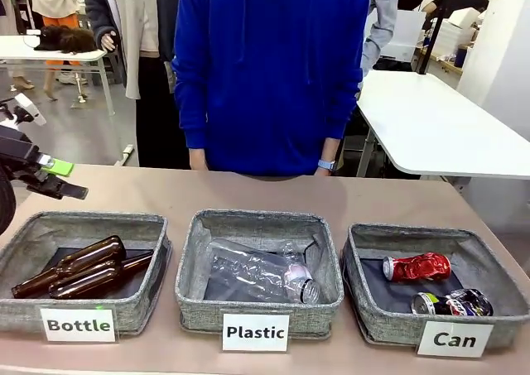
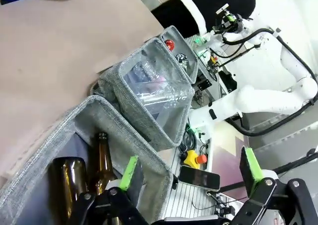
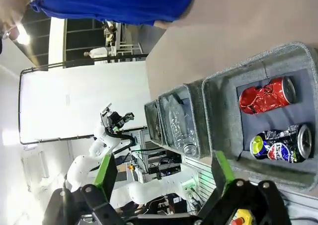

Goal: Sort the can waste into the basket.
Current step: Pick up the can waste from the table and place it in the right Fabric basket.

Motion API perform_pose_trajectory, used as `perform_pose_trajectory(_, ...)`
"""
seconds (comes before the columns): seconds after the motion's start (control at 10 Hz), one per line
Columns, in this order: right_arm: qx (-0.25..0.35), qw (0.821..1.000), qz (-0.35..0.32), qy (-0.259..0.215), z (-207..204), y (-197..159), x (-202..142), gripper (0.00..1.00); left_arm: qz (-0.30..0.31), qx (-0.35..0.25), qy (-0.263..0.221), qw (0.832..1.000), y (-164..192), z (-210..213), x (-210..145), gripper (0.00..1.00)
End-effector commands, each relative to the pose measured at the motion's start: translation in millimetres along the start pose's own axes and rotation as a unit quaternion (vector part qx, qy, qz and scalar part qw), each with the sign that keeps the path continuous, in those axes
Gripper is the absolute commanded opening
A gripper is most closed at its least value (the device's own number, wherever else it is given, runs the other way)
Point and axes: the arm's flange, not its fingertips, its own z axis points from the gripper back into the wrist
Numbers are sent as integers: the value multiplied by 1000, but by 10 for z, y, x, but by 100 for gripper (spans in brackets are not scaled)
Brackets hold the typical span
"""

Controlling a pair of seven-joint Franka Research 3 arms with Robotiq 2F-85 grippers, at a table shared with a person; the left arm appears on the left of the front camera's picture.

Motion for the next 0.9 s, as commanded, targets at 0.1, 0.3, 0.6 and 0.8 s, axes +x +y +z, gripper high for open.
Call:
perform_pose_trajectory(0.1,-2,1000,4,2,6,7,-41,100,-5,0,-9,1000,9,23,-2,100)
perform_pose_trajectory(0.3,-2,1000,4,2,6,7,-41,100,-5,0,-9,1000,9,23,-2,100)
perform_pose_trajectory(0.6,-2,1000,4,2,6,7,-41,100,-5,0,-9,1000,9,23,-2,100)
perform_pose_trajectory(0.8,-2,1000,4,2,6,7,-41,100,-5,0,-9,1000,9,23,-2,100)
